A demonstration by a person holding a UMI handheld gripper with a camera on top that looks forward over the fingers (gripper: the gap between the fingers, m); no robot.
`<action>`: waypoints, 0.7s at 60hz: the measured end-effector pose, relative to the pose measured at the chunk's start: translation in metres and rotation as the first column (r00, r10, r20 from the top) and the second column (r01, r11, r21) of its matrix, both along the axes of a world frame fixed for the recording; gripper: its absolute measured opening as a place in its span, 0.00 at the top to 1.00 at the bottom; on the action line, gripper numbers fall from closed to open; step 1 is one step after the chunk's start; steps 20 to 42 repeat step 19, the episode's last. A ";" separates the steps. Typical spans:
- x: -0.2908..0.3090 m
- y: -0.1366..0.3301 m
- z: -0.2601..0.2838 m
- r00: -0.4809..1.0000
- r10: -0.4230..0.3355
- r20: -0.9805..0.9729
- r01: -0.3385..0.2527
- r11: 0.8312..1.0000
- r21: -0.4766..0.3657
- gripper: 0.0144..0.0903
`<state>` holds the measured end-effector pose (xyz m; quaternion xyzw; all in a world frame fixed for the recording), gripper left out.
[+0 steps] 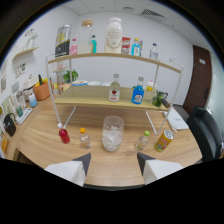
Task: Make me a cup of Vodka Sunrise.
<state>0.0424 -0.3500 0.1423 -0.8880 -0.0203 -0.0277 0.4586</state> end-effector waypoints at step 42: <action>-0.005 0.001 0.006 1.000 -0.001 -0.003 0.001 1.000 0.010 0.05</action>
